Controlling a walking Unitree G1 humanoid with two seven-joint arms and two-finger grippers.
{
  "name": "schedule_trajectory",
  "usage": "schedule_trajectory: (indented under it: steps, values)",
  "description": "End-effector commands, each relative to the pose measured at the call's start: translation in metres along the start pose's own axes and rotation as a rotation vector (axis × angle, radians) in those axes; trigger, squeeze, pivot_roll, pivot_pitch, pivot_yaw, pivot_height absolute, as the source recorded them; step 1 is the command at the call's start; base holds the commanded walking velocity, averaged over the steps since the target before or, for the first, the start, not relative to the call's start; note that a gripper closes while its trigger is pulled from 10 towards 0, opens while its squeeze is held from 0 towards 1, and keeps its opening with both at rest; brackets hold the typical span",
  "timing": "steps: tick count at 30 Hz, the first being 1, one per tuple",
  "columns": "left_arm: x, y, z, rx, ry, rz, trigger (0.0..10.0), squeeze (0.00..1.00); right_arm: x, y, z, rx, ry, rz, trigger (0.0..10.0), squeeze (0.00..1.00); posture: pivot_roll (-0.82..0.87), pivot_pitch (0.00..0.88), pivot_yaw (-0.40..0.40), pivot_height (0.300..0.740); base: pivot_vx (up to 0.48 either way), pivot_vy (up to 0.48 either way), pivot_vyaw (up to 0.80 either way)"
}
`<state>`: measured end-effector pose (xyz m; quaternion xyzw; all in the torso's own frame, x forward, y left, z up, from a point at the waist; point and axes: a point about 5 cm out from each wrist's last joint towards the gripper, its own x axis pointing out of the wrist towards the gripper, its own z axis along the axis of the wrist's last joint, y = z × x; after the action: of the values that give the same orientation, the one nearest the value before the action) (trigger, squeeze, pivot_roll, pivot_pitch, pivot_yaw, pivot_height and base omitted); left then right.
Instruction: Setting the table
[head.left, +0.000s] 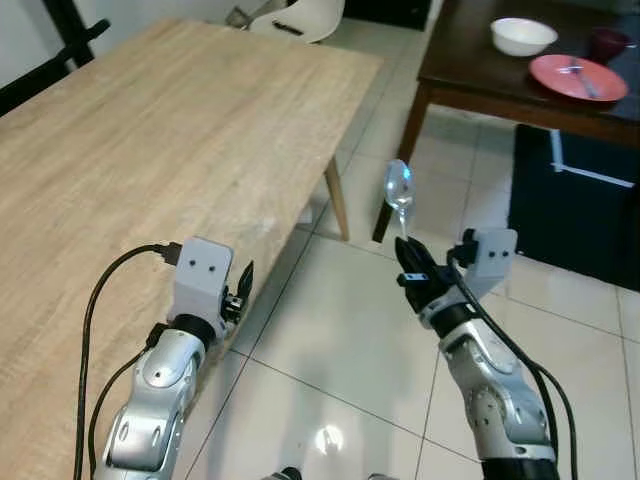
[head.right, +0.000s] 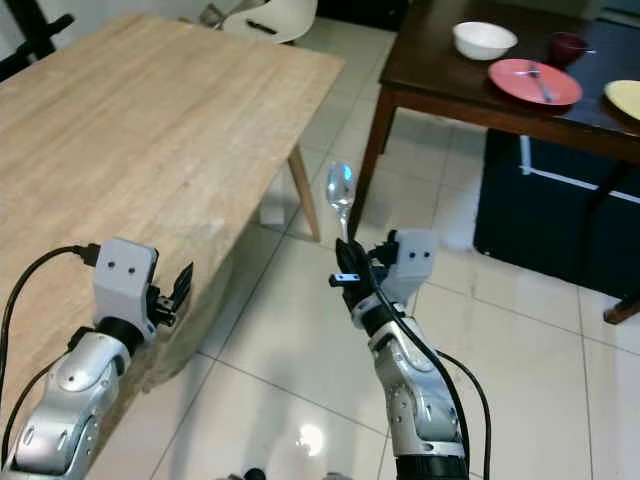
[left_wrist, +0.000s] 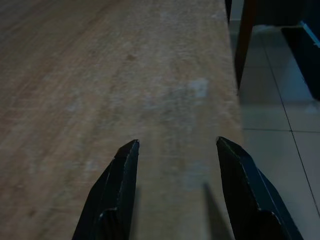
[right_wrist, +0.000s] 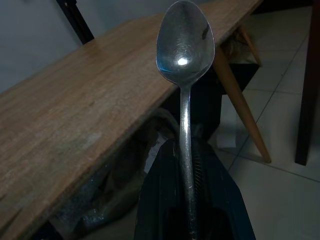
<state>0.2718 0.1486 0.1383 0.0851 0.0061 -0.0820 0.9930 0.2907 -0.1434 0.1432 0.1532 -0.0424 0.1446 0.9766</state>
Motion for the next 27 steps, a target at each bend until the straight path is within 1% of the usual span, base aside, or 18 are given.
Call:
schedule_trajectory:
  steps: [1,23,27]
  values:
    - [-0.0009,-0.0012,-0.0059,-0.007,0.028,-0.003,10.0,0.0,-0.0019,-0.0021,-0.0033,0.015,0.015,-0.005,10.0,0.0,-0.05,0.002,0.012,0.74,0.0,0.0,0.77]
    - [0.001,-0.0019,-0.0067,0.011,0.038,-0.011,10.0,0.0,-0.003,-0.0077,-0.0025,0.018,0.006,-0.035,10.0,0.0,-0.05,0.007,0.02,0.74,0.0,0.0,0.76]
    - [0.0035,-0.0024,-0.0059,0.026,0.039,-0.008,10.0,0.0,-0.002,-0.0089,-0.0016,0.04,0.0,-0.052,10.0,0.0,-0.05,0.006,0.02,0.74,0.0,0.0,0.1]
